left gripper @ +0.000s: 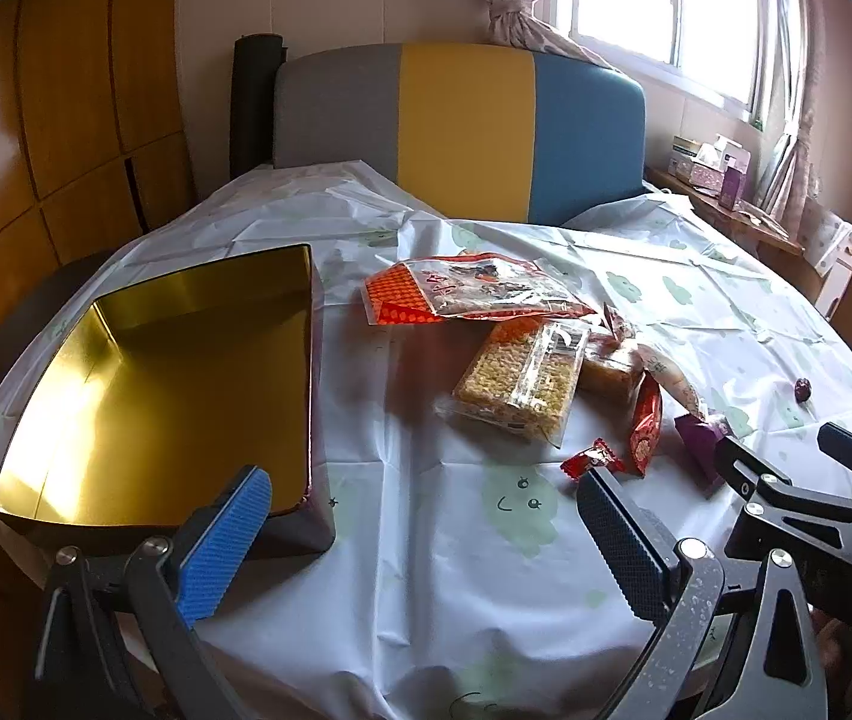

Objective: Organize snacks

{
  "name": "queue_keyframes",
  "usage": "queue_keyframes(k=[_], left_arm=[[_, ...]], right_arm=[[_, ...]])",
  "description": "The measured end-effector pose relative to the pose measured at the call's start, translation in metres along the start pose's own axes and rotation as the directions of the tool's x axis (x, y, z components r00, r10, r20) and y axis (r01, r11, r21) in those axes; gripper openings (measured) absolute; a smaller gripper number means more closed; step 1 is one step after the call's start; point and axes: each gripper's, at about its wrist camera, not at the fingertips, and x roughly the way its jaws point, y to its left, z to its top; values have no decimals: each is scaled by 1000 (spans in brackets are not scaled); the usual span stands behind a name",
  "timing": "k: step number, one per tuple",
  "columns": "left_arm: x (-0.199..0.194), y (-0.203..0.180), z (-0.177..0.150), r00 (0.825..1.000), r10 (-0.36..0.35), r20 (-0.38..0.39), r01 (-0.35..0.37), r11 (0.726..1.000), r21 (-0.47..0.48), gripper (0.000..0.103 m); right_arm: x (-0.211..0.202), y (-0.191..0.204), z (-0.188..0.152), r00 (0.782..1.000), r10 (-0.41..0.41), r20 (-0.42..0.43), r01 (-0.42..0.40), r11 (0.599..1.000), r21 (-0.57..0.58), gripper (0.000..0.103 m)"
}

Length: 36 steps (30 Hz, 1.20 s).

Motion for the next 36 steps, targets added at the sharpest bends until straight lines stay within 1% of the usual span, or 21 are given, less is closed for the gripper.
queue_keyframes(k=[21,29,36], left_arm=[[-4,0,4,1000,0,14,0,1000,0,103],[-4,-1,4,1000,0,9,0,1000,4,103],[-2,-1,4,1000,0,2,0,1000,3,103]], right_arm=[[-2,-12,13,999,-18,35,18,1000,12,101],[-1,-21,24,998,-33,50,33,999,11,101],[0,-23,26,998,-31,49,31,999,14,101]])
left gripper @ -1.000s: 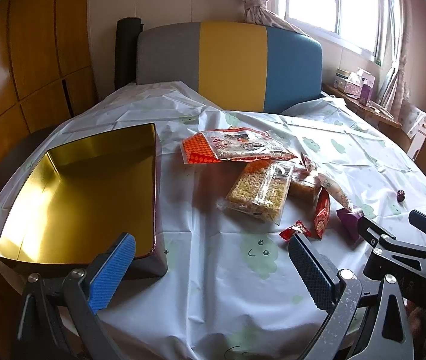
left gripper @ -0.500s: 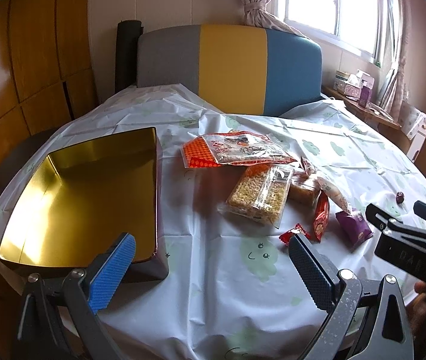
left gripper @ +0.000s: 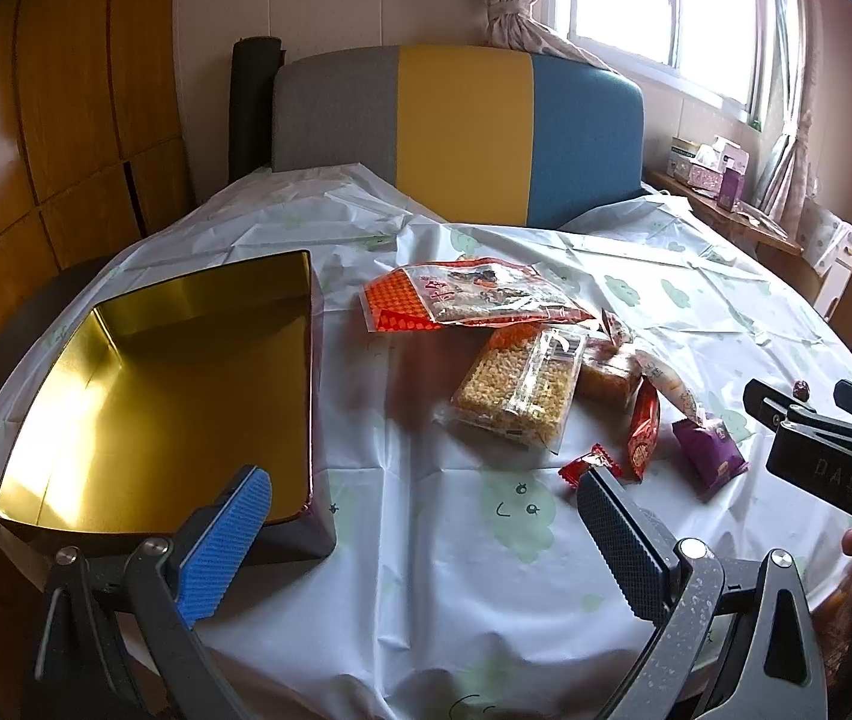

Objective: Organize snacks

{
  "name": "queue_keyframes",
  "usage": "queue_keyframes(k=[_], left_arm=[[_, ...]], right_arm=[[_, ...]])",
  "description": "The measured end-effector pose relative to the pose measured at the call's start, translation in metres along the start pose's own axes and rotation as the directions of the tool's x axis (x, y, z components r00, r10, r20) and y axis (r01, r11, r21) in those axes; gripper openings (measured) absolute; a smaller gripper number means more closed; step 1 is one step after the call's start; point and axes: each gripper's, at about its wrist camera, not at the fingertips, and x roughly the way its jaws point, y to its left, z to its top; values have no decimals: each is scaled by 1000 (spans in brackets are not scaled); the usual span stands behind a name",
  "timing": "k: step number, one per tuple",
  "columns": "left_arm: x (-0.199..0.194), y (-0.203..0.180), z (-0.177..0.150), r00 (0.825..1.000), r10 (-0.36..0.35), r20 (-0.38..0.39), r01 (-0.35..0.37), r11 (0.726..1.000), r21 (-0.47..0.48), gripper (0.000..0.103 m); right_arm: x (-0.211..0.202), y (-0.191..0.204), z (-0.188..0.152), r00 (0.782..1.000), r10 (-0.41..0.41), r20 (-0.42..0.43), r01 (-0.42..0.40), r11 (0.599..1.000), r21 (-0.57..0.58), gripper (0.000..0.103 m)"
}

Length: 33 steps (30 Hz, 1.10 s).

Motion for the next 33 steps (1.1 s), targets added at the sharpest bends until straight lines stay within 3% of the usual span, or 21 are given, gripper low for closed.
queue_keyframes(k=[12,22,27,33], left_arm=[[2,-4,-1,1000,-2,-8,2,1000,11,103],[5,-8,0,1000,-4,-20,4,1000,21,103],[9,-8,3,999,-11,-31,11,1000,17,103],[17,-6,11,996,-49,-74,49,999,-8,103]], right_arm=[[2,-4,5,1000,2,-2,-2,1000,-10,101],[10,-26,42,1000,12,5,-12,1000,-16,101],[32,-48,68,998,28,-51,-27,1000,14,101],[78,-74,85,995,-57,-80,56,998,-13,101]])
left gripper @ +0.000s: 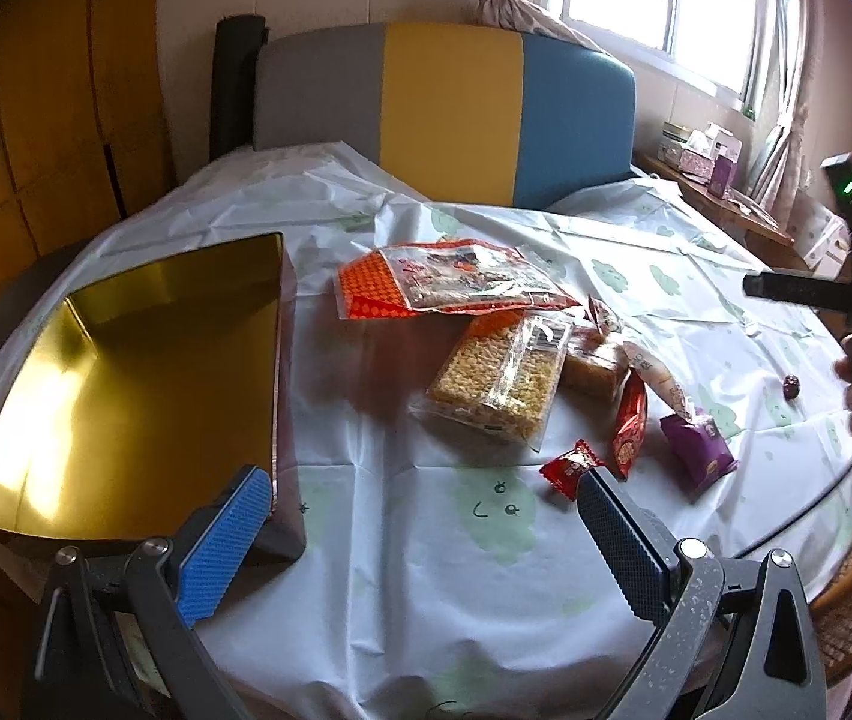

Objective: Organize snacks
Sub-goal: 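Grasp the orange checkered snack bag with the left gripper and lift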

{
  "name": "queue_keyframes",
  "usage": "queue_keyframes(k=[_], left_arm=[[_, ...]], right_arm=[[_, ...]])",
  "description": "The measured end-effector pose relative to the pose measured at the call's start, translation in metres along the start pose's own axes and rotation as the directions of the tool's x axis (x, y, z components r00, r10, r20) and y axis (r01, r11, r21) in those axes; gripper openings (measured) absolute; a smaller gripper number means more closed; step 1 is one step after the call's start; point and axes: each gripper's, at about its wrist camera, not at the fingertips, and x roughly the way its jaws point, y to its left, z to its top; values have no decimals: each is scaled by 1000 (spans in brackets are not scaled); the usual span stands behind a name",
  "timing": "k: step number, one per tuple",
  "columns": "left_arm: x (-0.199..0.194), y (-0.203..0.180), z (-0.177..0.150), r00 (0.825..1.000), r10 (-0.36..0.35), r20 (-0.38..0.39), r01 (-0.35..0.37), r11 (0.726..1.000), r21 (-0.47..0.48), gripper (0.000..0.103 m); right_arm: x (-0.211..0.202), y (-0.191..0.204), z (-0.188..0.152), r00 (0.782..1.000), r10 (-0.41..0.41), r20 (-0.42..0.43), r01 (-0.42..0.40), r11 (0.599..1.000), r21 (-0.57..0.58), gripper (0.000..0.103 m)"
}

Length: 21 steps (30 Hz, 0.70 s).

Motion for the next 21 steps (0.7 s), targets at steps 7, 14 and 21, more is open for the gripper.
queue_keyframes(k=[7,14,21], left_arm=[[20,1,27,989,-123,-82,121,992,-37,68],[62,6,63,952,-268,-150,236,951,-202,49],[106,15,84,946,-279,-164,195,896,-398,71]], right_arm=[[52,-27,-3,991,-5,-134,18,995,95,99],[54,-37,-4,986,19,-164,6,989,150,99],[53,-39,-1,987,53,-150,-26,984,174,99]])
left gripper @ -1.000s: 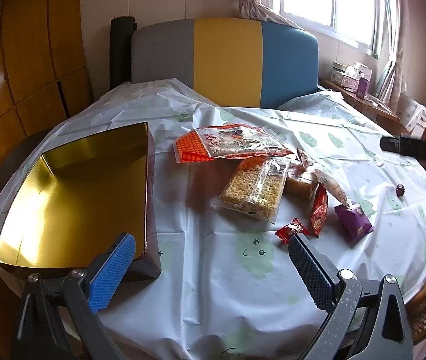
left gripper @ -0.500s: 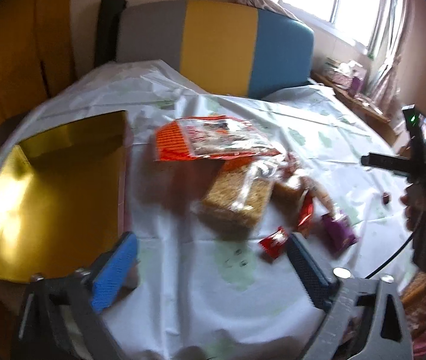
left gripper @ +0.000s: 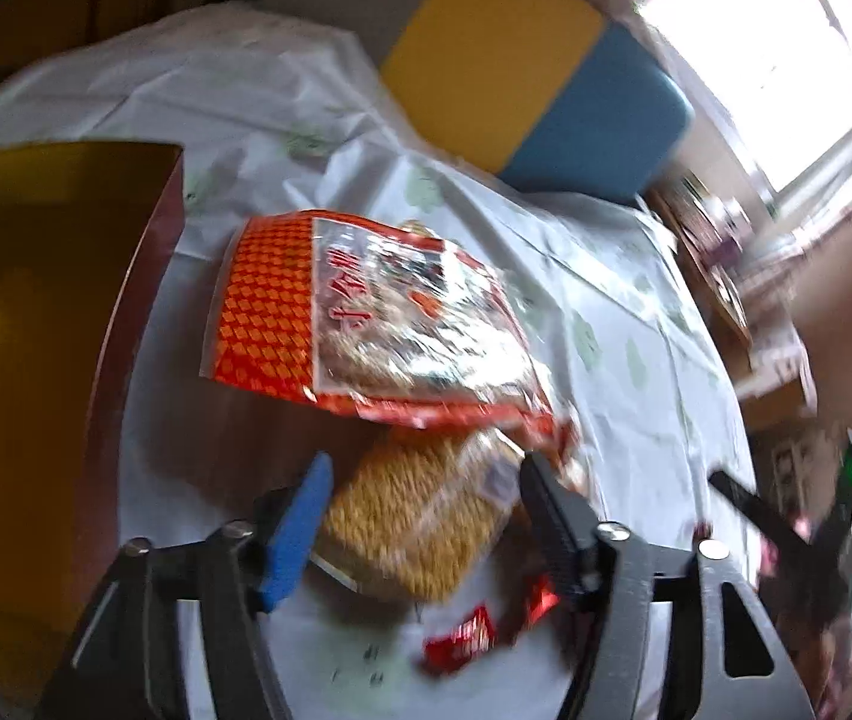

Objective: Organize snacks
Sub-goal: 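Grasp the orange checkered snack bag with the left gripper and lift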

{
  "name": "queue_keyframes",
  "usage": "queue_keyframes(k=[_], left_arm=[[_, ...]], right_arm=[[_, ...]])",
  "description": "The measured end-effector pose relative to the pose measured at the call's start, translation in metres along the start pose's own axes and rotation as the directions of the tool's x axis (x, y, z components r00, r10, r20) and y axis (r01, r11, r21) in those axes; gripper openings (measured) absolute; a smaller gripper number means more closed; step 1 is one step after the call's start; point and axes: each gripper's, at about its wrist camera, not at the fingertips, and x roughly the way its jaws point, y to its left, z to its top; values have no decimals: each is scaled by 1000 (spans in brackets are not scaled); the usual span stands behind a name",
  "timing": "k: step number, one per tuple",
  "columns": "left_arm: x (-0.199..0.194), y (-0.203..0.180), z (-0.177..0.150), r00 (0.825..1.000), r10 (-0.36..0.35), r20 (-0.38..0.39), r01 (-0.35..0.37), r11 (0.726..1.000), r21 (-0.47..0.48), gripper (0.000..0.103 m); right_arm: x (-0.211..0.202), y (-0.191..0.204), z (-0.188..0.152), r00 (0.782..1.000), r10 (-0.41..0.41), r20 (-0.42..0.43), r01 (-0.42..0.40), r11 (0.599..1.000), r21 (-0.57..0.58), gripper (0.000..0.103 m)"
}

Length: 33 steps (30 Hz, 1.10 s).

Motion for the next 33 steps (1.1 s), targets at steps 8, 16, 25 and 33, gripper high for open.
queue_keyframes(k=[8,16,25,33], left_arm=[[28,7,12,999,26,35,-21,991,-129,73],[40,13,26,994,48,98,-31,985,-172,17],[10,-17,43,976,27,218,-43,997,67,11],[-23,-35,58,956,-30,290,-26,982,188,10]], right_arm=[[4,5,2,1000,25,-11,-25,999,-29,99],[7,8,1,999,37,-28,-38,998,-41,99],[17,25,-6,993,79,-93,-89,990,-110,84],[23,57,-21,901,348,-258,-396,903,-164,62]])
